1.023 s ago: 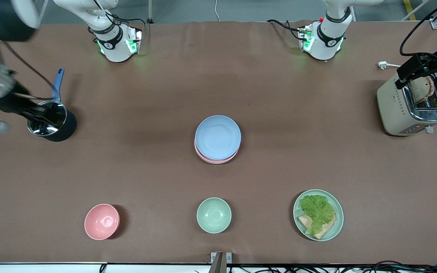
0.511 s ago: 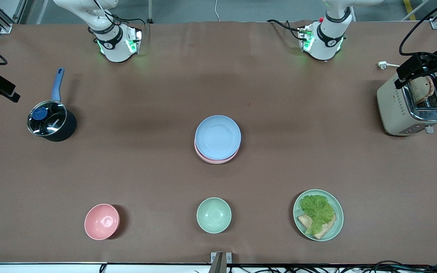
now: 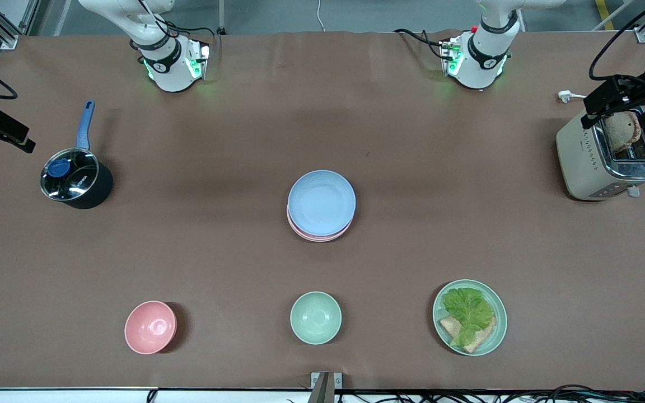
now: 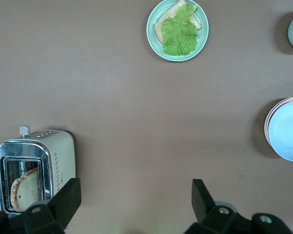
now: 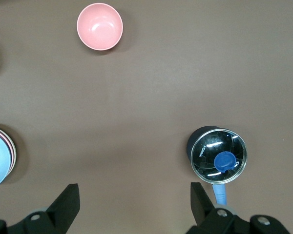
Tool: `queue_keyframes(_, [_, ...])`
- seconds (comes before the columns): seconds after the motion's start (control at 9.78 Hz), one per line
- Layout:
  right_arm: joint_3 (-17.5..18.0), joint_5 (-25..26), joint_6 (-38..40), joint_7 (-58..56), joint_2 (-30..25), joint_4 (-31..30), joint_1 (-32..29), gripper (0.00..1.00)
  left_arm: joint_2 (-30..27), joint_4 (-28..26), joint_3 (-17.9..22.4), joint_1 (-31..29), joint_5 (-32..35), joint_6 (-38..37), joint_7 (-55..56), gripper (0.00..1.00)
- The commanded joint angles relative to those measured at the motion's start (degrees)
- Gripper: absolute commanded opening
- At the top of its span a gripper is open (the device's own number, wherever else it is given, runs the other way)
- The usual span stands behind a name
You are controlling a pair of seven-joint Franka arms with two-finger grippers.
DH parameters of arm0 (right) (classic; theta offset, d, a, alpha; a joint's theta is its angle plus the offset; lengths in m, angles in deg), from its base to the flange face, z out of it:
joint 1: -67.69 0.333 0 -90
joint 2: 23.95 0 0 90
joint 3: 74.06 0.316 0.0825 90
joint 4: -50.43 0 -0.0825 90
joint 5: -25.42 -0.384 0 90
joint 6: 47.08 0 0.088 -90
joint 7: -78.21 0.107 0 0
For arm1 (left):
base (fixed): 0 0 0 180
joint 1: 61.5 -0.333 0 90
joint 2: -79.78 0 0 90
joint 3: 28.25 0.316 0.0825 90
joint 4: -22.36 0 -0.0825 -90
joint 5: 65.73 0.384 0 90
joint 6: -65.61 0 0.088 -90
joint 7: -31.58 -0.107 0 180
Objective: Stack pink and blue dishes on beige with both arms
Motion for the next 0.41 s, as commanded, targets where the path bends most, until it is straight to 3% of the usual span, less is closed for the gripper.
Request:
queue_keyframes(0.0, [-0.6, 0.8, 0.8, -1.4, 0.3, 1.0, 0.6, 1.0, -1.3, -3.7, 0.0, -0.1, -0.9, -0.1, -0.8, 1.0])
queue_keyframes(0.31, [-0.8, 0.7, 0.8, -4.8, 0.4, 1.2, -0.1, 1.0, -1.4, -3.8, 0.0, -0.2, -1.0, 0.0, -0.8, 1.0])
